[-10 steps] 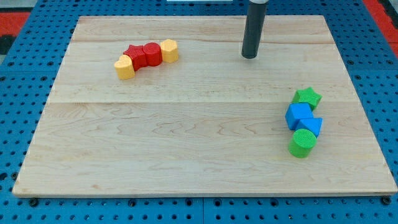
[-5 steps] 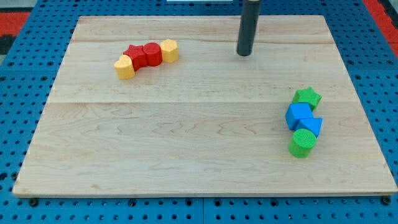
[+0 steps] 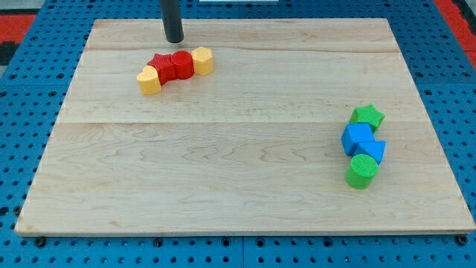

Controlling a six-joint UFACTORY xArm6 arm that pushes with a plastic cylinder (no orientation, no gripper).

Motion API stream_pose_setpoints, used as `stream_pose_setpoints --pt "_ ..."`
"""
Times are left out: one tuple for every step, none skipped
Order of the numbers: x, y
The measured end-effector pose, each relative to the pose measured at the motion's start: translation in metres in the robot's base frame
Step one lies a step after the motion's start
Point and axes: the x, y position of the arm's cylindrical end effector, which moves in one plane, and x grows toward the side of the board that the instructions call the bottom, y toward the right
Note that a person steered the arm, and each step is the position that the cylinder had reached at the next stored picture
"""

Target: Move your arm to the top of the red blocks

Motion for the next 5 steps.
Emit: stream_pose_setpoints --pt "0.0 -0.0025" --pt "-0.0011 -0.0031" --pt "-0.001 -0.0031" --pt "0.0065 -0.0031" --pt "0.0071 -0.0033"
